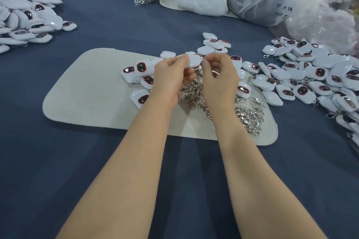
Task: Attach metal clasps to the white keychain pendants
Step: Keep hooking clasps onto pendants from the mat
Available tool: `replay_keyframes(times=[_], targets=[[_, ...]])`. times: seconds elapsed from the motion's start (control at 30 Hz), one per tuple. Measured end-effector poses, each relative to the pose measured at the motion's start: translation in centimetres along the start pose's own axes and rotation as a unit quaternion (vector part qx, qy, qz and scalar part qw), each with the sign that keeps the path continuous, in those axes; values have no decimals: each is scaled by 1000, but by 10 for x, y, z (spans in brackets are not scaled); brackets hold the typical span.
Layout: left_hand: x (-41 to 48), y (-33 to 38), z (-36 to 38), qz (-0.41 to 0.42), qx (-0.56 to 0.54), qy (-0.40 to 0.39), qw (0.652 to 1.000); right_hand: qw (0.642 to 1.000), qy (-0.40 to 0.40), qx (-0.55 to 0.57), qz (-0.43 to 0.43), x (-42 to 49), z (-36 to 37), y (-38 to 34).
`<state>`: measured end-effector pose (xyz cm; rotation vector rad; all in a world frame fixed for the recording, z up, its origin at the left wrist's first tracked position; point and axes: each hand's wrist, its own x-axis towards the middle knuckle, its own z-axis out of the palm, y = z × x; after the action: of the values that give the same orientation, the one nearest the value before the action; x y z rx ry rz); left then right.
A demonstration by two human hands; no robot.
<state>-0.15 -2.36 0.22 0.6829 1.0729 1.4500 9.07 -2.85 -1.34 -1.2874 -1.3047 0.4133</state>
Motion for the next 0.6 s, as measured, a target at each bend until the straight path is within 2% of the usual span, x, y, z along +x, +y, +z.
replay_keyframes(times=[0.17,0.3,0.4,0.6], targets=[[0,0,0,1,-11,15,1000,999,-15,-34,-5,0,0,0],[-2,-1,2,89,87,35,992,997,-18,-79,-7,1,0,3],[-3,-4,2,186,207,12,960,993,-18,-112,-13,4,-1,5],[-5,-10,1,323,334,-33,885,986,-42,-156,-43,3,-4,8]])
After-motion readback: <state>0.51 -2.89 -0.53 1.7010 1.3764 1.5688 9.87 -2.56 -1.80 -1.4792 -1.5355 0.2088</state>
